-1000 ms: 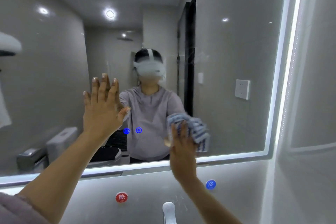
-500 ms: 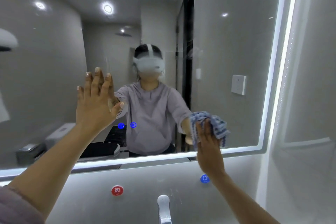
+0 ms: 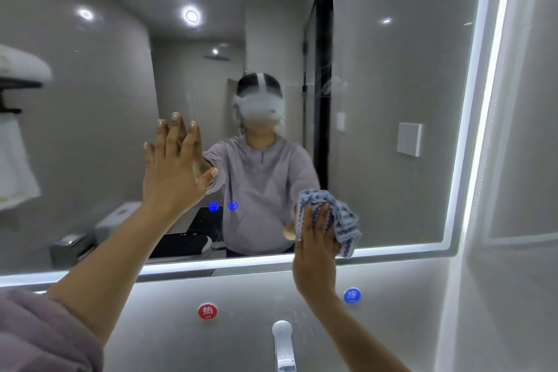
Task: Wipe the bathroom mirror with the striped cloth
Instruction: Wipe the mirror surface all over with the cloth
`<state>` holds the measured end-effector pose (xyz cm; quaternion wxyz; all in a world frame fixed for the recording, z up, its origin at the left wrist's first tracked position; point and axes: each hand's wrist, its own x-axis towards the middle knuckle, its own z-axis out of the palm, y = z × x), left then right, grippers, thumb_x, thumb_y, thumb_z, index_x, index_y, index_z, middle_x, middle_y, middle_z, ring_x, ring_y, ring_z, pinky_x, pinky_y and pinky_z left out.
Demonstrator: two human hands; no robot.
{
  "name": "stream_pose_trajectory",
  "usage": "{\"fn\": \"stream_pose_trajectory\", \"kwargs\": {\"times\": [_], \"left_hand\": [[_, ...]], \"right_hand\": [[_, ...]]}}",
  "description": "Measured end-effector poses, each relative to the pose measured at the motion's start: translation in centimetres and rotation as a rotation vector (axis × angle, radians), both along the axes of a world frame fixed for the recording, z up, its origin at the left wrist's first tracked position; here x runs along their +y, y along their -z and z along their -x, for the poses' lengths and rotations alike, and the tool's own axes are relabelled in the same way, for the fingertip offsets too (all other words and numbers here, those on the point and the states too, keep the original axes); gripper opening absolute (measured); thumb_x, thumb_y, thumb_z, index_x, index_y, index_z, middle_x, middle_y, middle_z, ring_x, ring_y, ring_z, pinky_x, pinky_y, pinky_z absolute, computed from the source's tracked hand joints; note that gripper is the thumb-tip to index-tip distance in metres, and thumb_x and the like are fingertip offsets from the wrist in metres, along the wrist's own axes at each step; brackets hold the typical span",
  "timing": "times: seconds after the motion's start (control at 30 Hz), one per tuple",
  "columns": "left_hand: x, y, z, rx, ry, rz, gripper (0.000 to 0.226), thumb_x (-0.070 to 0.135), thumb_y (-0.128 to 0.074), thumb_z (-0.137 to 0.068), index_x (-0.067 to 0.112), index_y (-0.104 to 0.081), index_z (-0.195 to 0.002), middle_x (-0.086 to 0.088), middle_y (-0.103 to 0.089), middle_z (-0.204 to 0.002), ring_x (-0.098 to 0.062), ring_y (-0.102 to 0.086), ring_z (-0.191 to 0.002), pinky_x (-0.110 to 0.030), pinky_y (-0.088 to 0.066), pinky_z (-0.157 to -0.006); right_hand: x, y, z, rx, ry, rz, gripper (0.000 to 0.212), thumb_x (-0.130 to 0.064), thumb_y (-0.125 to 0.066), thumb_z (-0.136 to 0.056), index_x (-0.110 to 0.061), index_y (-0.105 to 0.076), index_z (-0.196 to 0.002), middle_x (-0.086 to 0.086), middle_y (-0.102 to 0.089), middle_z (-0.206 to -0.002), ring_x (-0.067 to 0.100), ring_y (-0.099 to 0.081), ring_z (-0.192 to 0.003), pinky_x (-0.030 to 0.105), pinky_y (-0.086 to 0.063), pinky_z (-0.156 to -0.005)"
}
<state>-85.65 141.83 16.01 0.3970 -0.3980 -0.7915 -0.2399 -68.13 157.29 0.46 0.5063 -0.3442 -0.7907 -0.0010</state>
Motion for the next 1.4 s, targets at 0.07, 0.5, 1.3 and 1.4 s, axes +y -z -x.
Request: {"fn": "stream_pose_trajectory", "kwargs": {"times": [0.07, 0.5, 1.3, 1.4], "left_hand": [[0.0, 0.0, 0.0, -0.002, -0.002, 0.002, 0.090, 0.047, -0.060, -0.083, 0.016, -0.009, -0.151, -0.010, 0.006, -0.160, -0.031, 0.008, -0.147, -0.059, -0.008, -0.114], [-0.4, -0.4, -0.6, -0.014, -0.028, 0.039, 0.091, 0.050, -0.056, -0.085, 0.020, -0.001, -0.151, -0.009, 0.012, -0.159, -0.029, 0.013, -0.146, -0.055, -0.006, -0.117], [-0.1, -0.2, -0.4, 0.006, -0.016, 0.013, 0.089, 0.048, -0.058, -0.084, 0.017, -0.007, -0.151, -0.011, 0.004, -0.160, -0.032, 0.007, -0.147, -0.058, -0.010, -0.116], [0.0, -0.2, -0.4, -0.007, -0.020, 0.011, 0.090, 0.046, -0.060, -0.083, 0.017, -0.009, -0.151, -0.011, 0.004, -0.160, -0.031, 0.007, -0.147, -0.058, -0.009, -0.115]], "right_hand": [[-2.1, 0.8, 1.5, -0.041, -0.033, 0.018, 0.064, -0.009, -0.059, -0.081, -0.010, -0.040, -0.142, 0.023, -0.038, -0.146, 0.047, -0.042, -0.129, 0.063, -0.037, -0.099], [-11.2, 2.6, 7.7, -0.380, -0.318, -0.039, 0.072, -0.045, -0.070, -0.070, -0.035, -0.048, -0.138, -0.012, -0.042, -0.146, 0.011, -0.052, -0.126, 0.044, -0.042, -0.104], [5.1, -9.4, -2.3, -0.077, 0.105, -0.073, 0.064, -0.041, -0.010, -0.092, -0.016, -0.008, -0.151, 0.010, -0.007, -0.159, 0.032, -0.009, -0.147, 0.058, -0.007, -0.115], [4.4, -11.4, -0.7, 0.087, 0.093, -0.075, 0.061, -0.039, -0.023, -0.096, -0.014, -0.010, -0.150, 0.011, -0.012, -0.159, 0.034, -0.011, -0.146, 0.058, -0.001, -0.113]]}}
